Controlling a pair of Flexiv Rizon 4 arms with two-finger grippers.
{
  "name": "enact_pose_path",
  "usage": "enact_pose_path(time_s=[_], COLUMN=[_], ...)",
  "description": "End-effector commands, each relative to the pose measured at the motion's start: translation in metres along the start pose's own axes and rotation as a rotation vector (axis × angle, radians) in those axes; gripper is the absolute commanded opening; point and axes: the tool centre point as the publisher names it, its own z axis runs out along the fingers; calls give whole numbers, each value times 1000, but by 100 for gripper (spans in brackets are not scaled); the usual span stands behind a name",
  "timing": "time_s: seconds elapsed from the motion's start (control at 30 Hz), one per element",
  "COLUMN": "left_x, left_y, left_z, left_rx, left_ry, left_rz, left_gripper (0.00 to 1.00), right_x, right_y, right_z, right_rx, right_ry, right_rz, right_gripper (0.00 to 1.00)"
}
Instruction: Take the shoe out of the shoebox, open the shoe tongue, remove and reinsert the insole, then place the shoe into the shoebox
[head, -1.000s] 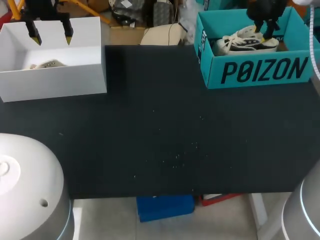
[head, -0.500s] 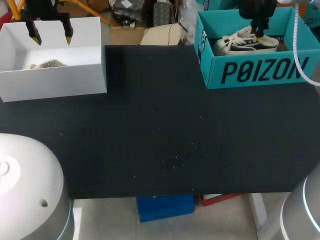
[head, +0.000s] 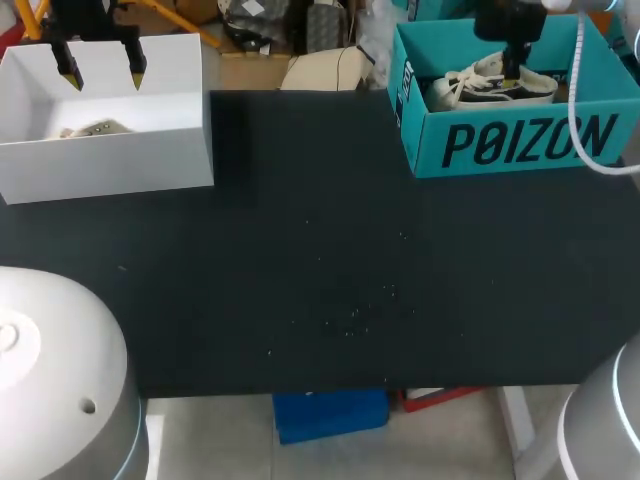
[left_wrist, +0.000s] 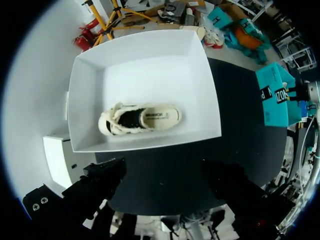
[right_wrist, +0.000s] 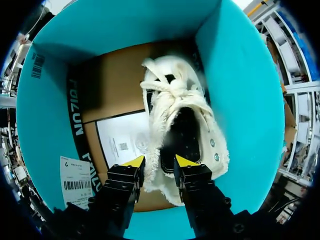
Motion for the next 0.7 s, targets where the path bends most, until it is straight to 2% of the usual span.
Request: enact_pose_path(time_s=[0.03, 0.4, 0.7], left_x=[0, 0, 0], left_y=[0, 0, 0], left_z=[0, 0, 0], left_rx=[-1, -1, -1], left_ry=[-1, -1, -1], left_rz=[-1, -1, -1], left_gripper=[100, 100, 100], right_x=[-6, -4, -4], right_y=[2, 13, 12], right_z=[15, 38, 50], right_rx=[4, 8, 6], right_ry=[11, 27, 32], right_rz=[16, 35, 37], right_gripper=[33, 29, 28])
